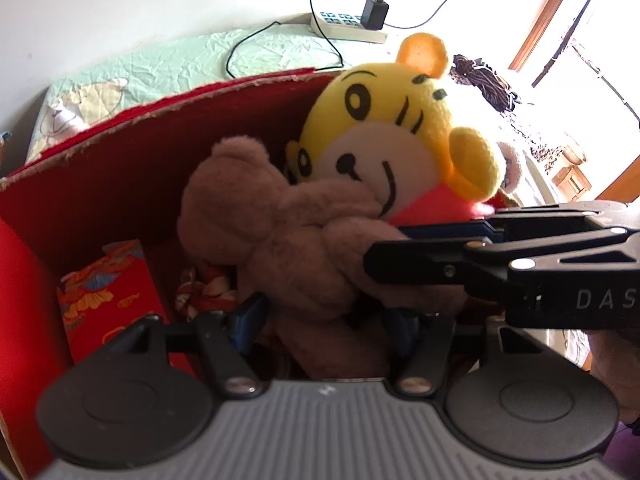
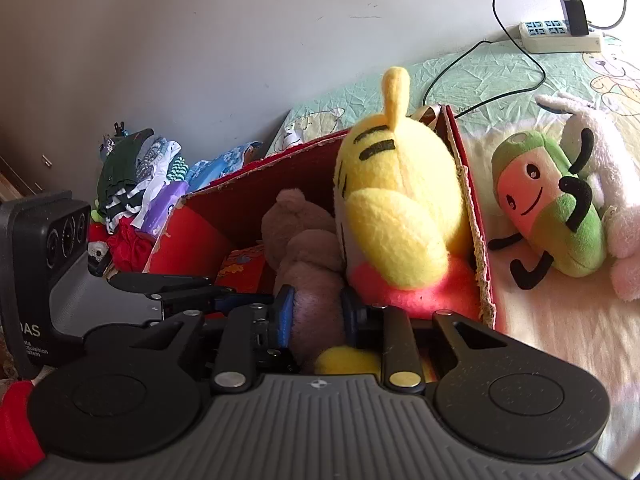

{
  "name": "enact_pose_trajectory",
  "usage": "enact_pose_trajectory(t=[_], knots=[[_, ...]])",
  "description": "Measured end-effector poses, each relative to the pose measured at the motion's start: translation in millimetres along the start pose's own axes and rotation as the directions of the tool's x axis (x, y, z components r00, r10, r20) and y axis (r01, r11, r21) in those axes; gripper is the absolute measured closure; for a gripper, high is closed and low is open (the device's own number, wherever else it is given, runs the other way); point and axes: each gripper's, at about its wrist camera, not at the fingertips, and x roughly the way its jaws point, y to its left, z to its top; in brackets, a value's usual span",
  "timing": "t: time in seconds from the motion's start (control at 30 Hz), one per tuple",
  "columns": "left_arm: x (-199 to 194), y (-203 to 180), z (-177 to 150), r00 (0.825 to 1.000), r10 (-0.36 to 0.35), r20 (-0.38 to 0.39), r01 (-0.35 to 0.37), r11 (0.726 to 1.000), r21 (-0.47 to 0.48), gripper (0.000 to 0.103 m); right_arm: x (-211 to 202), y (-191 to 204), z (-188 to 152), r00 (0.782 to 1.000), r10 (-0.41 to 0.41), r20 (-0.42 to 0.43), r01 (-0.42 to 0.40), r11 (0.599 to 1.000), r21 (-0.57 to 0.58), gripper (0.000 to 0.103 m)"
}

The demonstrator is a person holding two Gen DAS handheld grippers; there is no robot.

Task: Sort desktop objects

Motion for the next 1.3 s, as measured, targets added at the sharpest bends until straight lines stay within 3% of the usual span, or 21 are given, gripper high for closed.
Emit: enact_pose_trajectory(t=[0.47,1.3], knots=[[-2.7,-5.2,-2.5,0.999,0.048,0.017,-0.048,0.999,0.012,0.032,0.5,2.6,-11.1,0.996,-0.012,0.09,0.015,0.999,-0.038,0.076],[-5.3,-9.6,-3.6,0.992,0.12,0.039,-0.121,0.992,0.025,0.023,-8.2,2.2,-9.4,0.997,0.008,0.074,-0.006,0.999,-0.036,0.074]])
